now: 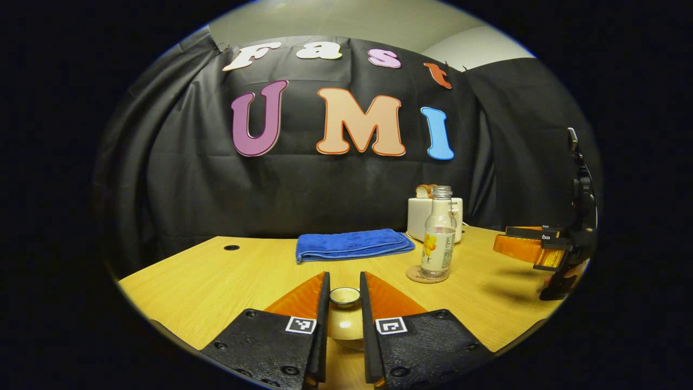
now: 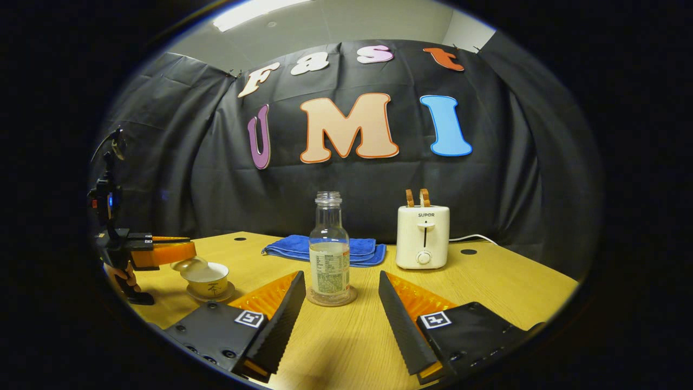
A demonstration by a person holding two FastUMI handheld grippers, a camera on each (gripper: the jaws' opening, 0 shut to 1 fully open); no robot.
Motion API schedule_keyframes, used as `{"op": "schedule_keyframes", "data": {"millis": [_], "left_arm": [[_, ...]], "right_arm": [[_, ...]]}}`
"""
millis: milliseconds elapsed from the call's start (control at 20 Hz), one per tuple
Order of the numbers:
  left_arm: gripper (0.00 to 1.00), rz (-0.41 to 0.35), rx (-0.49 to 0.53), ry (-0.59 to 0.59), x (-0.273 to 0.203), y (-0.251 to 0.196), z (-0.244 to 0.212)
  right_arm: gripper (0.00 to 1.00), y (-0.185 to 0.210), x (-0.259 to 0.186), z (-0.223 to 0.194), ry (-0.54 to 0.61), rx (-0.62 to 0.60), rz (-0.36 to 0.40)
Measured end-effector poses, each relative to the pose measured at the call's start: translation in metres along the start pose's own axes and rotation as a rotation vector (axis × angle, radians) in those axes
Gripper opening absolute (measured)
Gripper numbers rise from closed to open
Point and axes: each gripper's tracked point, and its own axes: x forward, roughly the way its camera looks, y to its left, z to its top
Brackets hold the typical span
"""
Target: Open the teacup lid with one hand, grasp the water bottle and pour water into the teacup with the other hand; after pouring, place the water bottle on the coaster and then close the teacup lid.
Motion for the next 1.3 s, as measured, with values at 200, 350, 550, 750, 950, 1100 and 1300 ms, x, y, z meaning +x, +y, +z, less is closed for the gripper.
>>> {"op": "schedule_keyframes", "data": {"millis": [200, 350, 550, 750, 950, 1100, 1300], "left_arm": [[0.25, -0.041, 0.005, 0.019, 0.009, -0.012, -0.004], [0.25, -0.076, 0.015, 0.054, 0.013, -0.020, -0.008], [0.25, -0.094, 0.011, 0.067, 0.016, -0.022, -0.010], [0.25, -0.096, 0.002, 0.085, 0.016, -0.022, -0.012], [0.25, -0.092, 0.002, 0.084, 0.016, -0.022, -0.012], [0.30, -0.086, -0.002, 0.078, 0.015, -0.019, -0.010], [0.35, -0.058, -0.009, 0.043, 0.011, -0.014, -0.005]], "right_arm": [[0.88, 0.001, -0.001, 0.000, 0.001, 0.000, 0.003], [0.88, -0.001, -0.004, 0.001, -0.001, 0.000, 0.000], [0.88, -0.003, -0.008, 0.000, -0.001, -0.001, -0.003], [0.88, -0.004, -0.008, 0.000, 0.000, 0.000, -0.002], [0.88, -0.003, -0.008, 0.000, 0.001, 0.000, 0.000], [0.88, -0.003, -0.006, 0.001, 0.002, 0.001, 0.004], [0.88, -0.003, -0.007, 0.001, 0.001, 0.000, 0.004]]}}
